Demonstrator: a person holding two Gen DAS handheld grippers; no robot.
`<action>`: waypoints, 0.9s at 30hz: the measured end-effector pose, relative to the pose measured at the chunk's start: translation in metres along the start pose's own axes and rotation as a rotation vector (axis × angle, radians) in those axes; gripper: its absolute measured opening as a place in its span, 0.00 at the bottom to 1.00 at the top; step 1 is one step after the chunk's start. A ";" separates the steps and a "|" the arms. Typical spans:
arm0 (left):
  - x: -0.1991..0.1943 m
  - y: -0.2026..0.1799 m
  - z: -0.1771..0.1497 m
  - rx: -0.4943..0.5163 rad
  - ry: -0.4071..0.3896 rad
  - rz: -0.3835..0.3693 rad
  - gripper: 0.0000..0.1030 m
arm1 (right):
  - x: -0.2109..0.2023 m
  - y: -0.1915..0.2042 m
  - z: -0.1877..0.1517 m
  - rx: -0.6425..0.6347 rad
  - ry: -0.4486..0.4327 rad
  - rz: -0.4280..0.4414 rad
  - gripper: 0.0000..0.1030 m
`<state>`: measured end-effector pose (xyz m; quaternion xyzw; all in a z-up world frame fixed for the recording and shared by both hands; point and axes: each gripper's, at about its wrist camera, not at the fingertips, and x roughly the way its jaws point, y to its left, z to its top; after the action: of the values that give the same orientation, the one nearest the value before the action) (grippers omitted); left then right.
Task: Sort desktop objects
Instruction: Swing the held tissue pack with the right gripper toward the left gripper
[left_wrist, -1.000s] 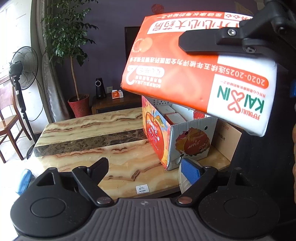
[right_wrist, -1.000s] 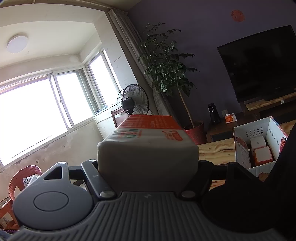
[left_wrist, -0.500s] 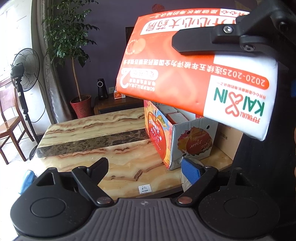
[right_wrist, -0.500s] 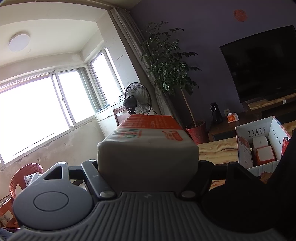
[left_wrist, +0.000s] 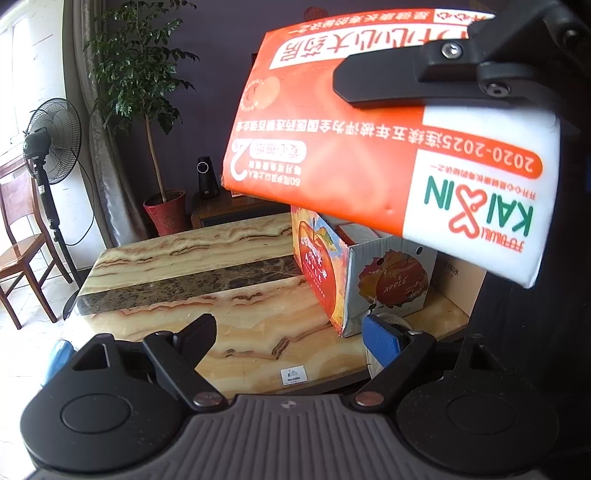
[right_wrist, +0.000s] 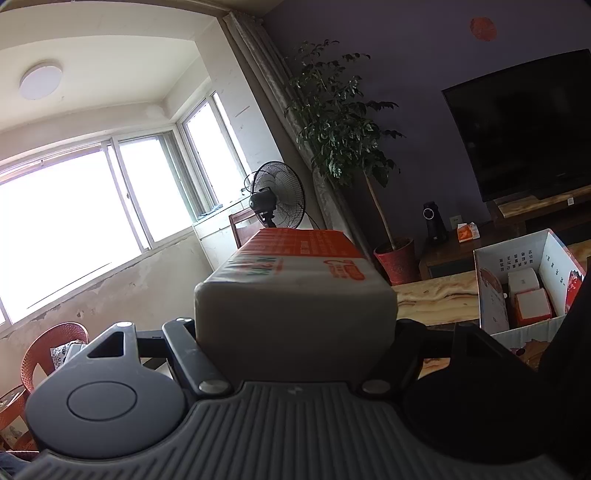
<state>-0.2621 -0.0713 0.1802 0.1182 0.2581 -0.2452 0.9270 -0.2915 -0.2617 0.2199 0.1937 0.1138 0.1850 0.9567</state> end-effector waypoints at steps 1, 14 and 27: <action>0.000 0.000 0.000 0.001 0.000 0.001 0.84 | 0.000 0.000 0.000 0.000 0.000 0.001 0.73; 0.002 -0.001 -0.003 0.004 0.003 0.004 0.84 | 0.002 0.002 -0.001 -0.004 0.008 0.008 0.73; 0.006 -0.007 -0.025 0.048 -0.192 -0.045 0.84 | 0.002 0.002 -0.006 -0.004 0.005 0.004 0.73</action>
<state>-0.2718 -0.0704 0.1554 0.1103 0.1646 -0.2821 0.9387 -0.2919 -0.2571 0.2151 0.1914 0.1155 0.1877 0.9565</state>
